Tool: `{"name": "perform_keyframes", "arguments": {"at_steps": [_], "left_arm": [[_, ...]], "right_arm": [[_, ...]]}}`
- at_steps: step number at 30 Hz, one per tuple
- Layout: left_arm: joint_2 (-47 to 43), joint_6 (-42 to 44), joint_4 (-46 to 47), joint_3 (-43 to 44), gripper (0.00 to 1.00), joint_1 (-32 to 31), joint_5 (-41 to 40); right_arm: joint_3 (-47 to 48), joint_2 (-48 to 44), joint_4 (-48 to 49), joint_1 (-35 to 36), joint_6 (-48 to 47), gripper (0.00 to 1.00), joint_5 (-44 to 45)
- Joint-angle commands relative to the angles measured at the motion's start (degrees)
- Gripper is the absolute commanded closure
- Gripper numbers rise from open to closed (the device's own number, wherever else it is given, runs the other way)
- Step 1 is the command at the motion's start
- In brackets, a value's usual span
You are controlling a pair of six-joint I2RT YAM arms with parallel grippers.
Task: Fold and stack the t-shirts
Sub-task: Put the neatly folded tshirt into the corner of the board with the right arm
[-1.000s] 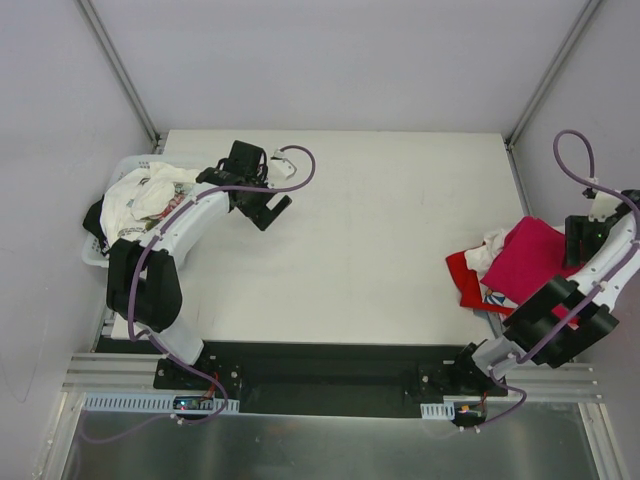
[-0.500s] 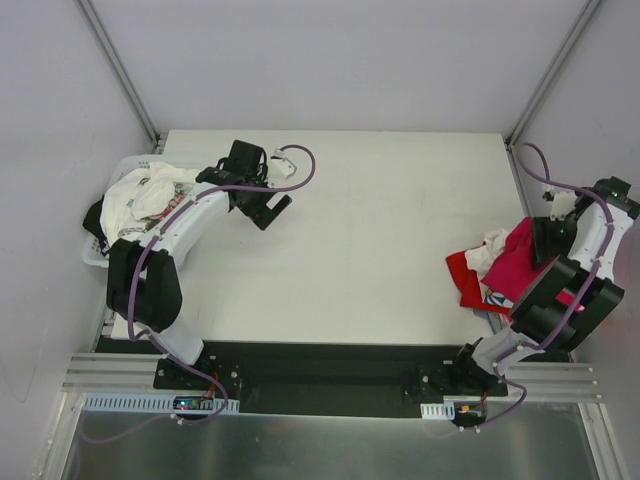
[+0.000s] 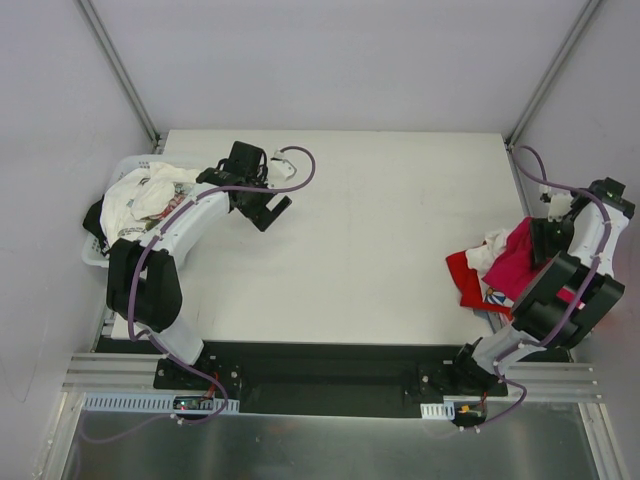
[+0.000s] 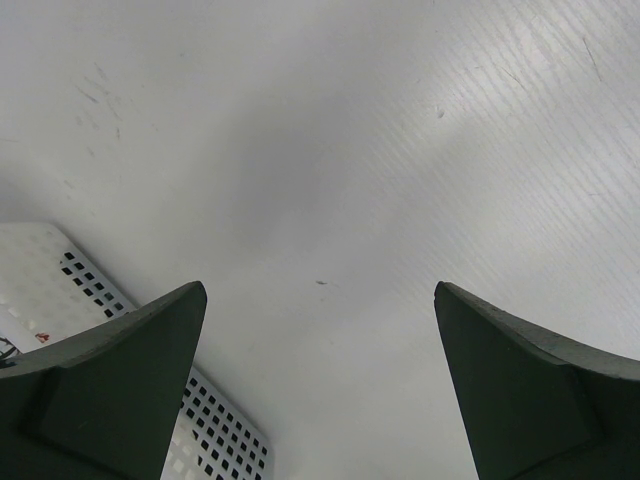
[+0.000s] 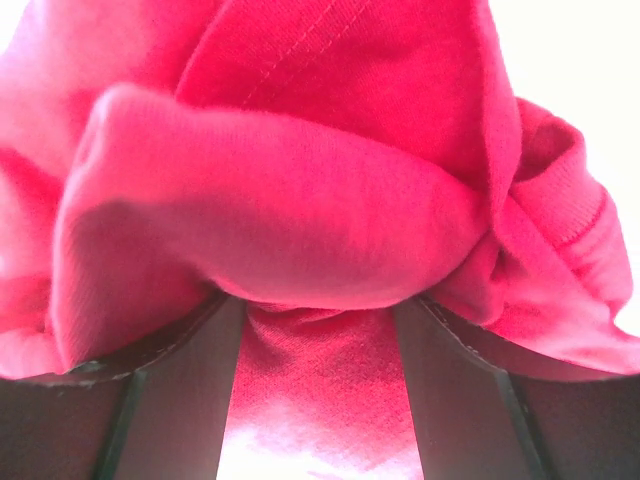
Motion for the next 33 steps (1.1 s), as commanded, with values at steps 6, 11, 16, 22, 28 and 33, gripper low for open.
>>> {"name": "perform_keyframes", "arguments": {"at_steps": [6, 11, 16, 22, 28, 33], "left_arm": [[-0.73, -0.23, -0.59, -0.18, 0.02, -0.64, 0.82], [-0.55, -0.23, -0.51, 0.00, 0.02, -0.64, 1.00], [-0.99, -0.76, -0.07, 0.44, 0.02, -0.64, 1.09], [-1.43, -2.51, 1.42, 0.70, 0.01, -0.64, -1.53], [-2.30, -7.07, 3.54, 0.88, 0.01, 0.76, -5.94], [-3.09, -10.60, 3.62, 2.20, 0.01, 3.66, -8.05]], "right_arm": [[8.02, -10.17, -6.17, 5.00, 2.08, 0.35, -0.86], [11.19, -15.26, -10.30, 9.39, 3.49, 0.35, -0.16], [10.50, -19.14, -11.80, 15.98, 6.21, 0.34, 1.69], [4.71, -21.25, -7.51, 29.50, 11.13, 0.16, 5.55], [1.18, -22.22, -0.04, 39.26, 15.52, 0.00, 9.25], [-1.55, -20.64, 4.45, 45.42, 17.72, 0.00, 14.95]]}}
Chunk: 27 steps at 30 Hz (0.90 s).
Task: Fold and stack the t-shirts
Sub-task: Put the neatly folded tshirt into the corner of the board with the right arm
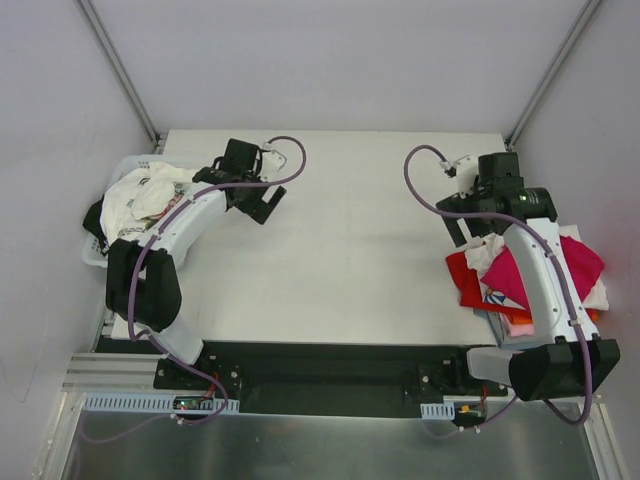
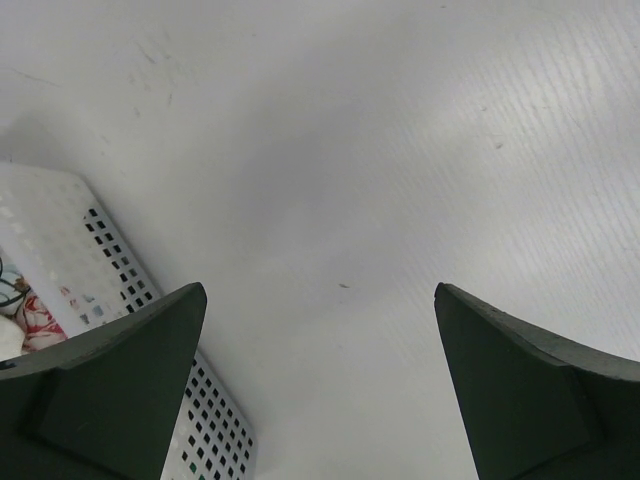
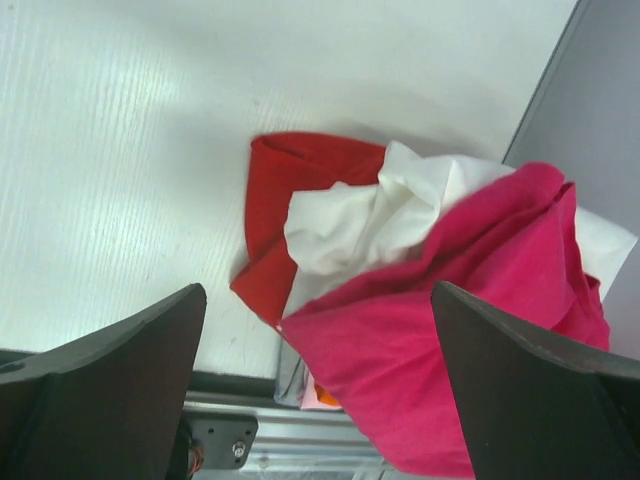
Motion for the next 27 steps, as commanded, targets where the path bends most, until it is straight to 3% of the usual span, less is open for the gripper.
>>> {"name": "perform_keyframes", "arguments": {"at_steps": [1, 10, 20, 27], "left_arm": [[-3.07, -5.22, 0.98, 2.26, 0.01, 3.40, -3.51], [-2.90, -8.74, 1.16, 3.85, 0.01, 5.43, -7.90], [-8.43, -7.08, 1.07, -0.63, 0.01, 5.69, -4.65], [-8.52, -7.96, 1.07, -2.04, 0.01, 5.61, -3.95]], "right_arm": [[-1.55, 0.80, 6.12, 5.93, 4.52, 0.00, 7.16], [-7.35, 6.08, 15.00, 19.12, 5.58, 0.03, 14.55], [-2.96, 14.52, 13.24, 22.47, 3.91, 0.03, 13.85], [2.22, 19.70, 9.46, 22.47, 8.83, 0.03, 13.49]]}}
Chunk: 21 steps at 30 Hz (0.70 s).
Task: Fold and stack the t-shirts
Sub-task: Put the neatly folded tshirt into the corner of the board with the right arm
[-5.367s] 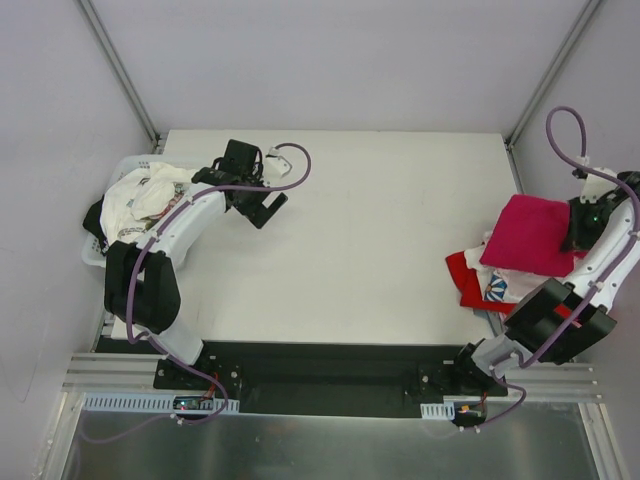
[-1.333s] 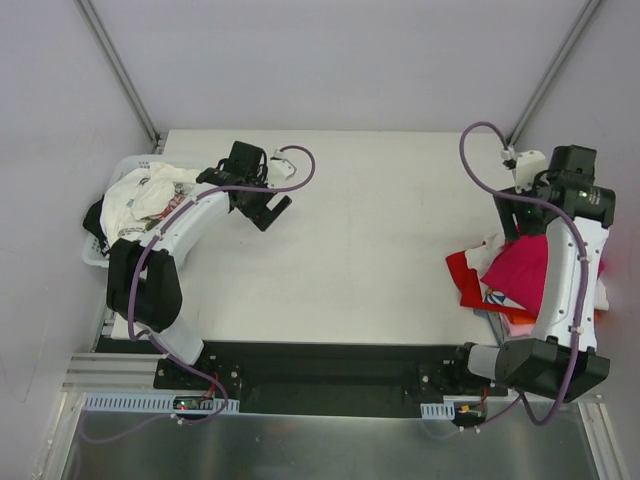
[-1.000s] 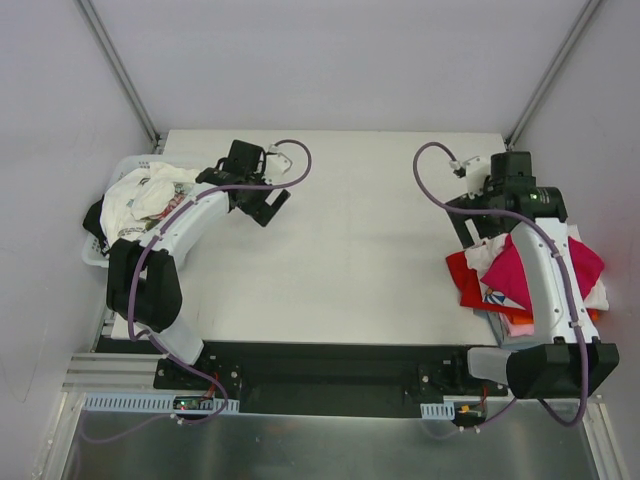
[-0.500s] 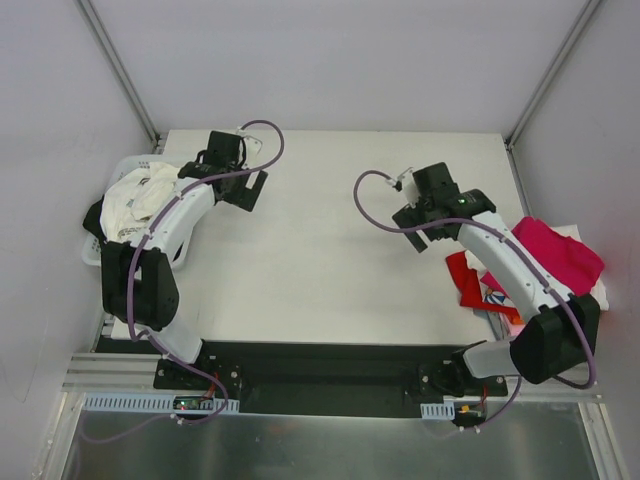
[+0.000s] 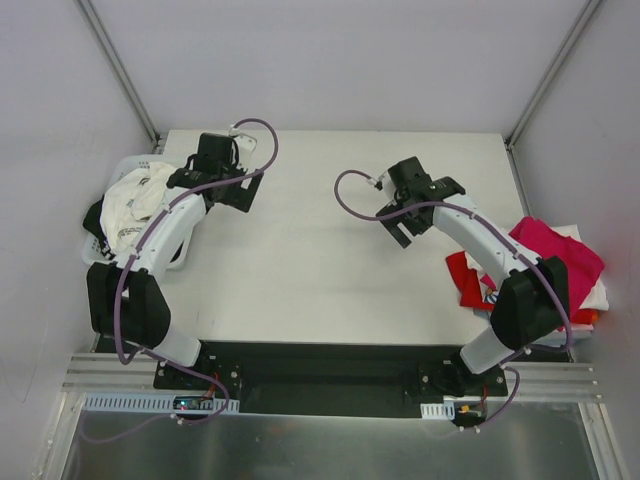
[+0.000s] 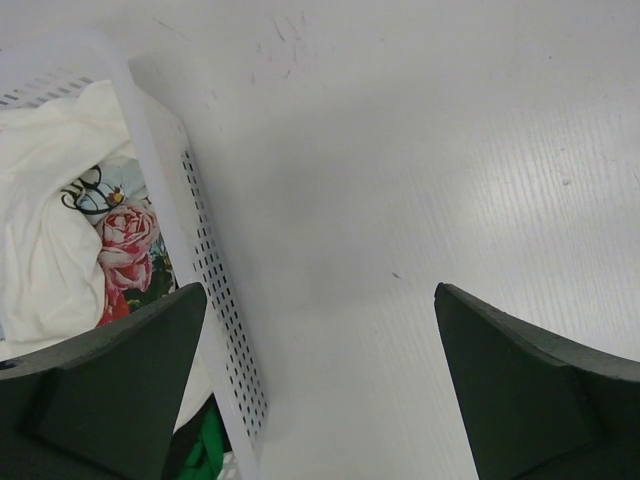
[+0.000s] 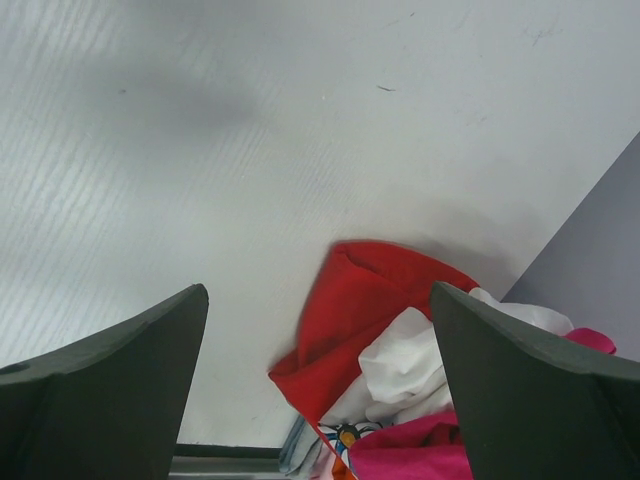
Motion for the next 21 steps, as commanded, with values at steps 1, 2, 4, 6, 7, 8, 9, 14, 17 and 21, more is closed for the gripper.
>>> {"name": "perform_keyframes", "arguments": {"at_steps": [1, 2, 4, 6, 7, 8, 9, 14, 17, 21], "left_arm": [[-1.38, -0.57, 0.08, -1.37, 0.01, 0.21, 1.06], [-1.20, -0.39, 0.00, -1.54, 0.01, 0.21, 0.79], [-1.29, 0.13, 0.00, -1.72, 0.01, 0.21, 0.27], [-1.38, 0.75, 0.00, -2.07, 0.00, 0.21, 0.09], [-1.46, 0.84, 0.00, -2.07, 0.01, 0.21, -0.08], [-1.46, 0.75, 0.00, -2.16, 0.01, 0.21, -0.09], [-1.38, 0.58, 0.00, -2.16, 0.00, 0.21, -0.09], [-1.11, 0.31, 0.00, -1.63, 0.01, 0.21, 0.27], [-0.85, 0.58, 0.00, -1.72, 0.01, 0.21, 0.00], [-0.85, 0.66, 0.00, -1.89, 0.01, 0.21, 0.09]], "right_arm": [[5.22, 2.48, -2.62, 0.14, 3.87, 0.03, 1.41], [5.31, 2.57, -2.71, 0.14, 4.05, 0.03, 1.67], [5.49, 2.57, -2.71, 0.22, 3.96, 0.03, 1.93], [5.23, 2.57, -2.80, 0.22, 3.96, 0.04, 2.02], [5.14, 2.40, -2.71, 0.22, 3.87, 0.03, 1.94], [5.05, 2.31, -2.80, 0.22, 3.96, 0.03, 1.85], [4.87, 2.22, -2.89, 0.31, 3.87, 0.03, 1.76], [4.70, 1.43, -2.97, 0.22, 3.35, 0.03, 1.23], [4.87, 1.34, -3.24, 0.22, 3.35, 0.04, 1.06], [4.52, 1.26, -2.98, 0.40, 3.34, 0.03, 1.32]]}}
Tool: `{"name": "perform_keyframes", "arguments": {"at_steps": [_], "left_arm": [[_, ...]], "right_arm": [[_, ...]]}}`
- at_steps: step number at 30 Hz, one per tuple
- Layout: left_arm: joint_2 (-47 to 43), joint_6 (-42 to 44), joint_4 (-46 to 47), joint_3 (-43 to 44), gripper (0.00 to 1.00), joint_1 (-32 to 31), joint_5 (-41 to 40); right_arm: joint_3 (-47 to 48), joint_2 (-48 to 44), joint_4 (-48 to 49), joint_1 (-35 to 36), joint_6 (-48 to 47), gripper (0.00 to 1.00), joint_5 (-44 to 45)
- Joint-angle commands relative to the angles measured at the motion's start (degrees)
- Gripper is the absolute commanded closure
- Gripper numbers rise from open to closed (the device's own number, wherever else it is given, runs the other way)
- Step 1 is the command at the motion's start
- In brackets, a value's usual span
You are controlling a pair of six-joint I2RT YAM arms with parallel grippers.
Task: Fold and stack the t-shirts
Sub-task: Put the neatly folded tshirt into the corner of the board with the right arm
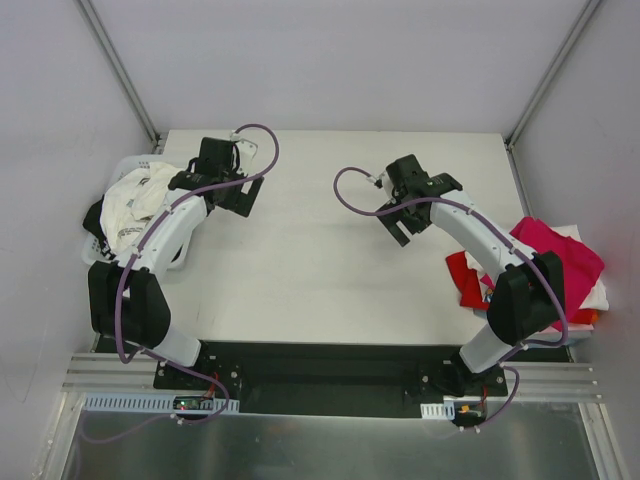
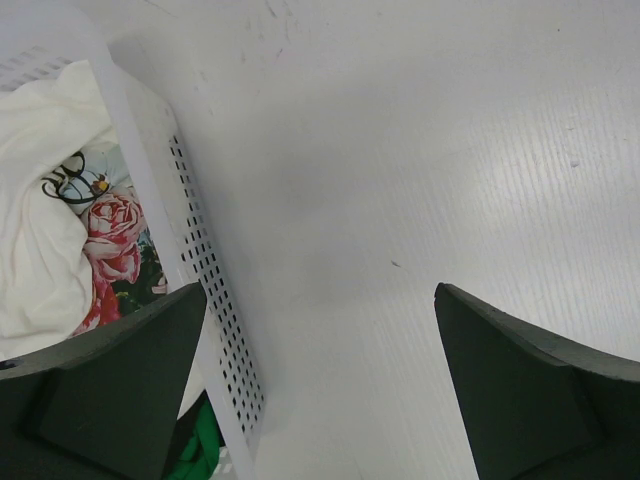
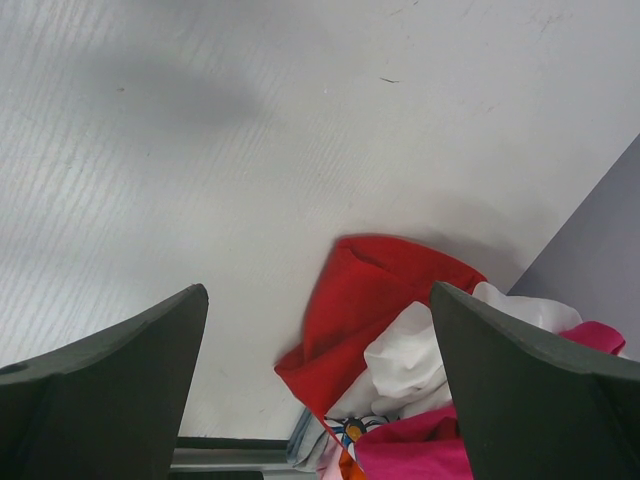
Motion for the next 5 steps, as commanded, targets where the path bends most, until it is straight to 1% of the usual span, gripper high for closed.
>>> {"name": "perform_keyframes", "arguments": {"at_steps": [1, 5], "left_arm": [[-0.76, 0.38, 0.08, 0.08, 0.01, 0.21, 0.22], [-0.85, 0.47, 0.08, -0.01, 0.01, 0.21, 0.40]], "right_arm": [[1.37, -1.41, -0.79, 0.40, 0.92, 0.03, 0.95], [1.90, -1.41, -1.14, 0.49, 0.92, 0.03, 0.60]]}}
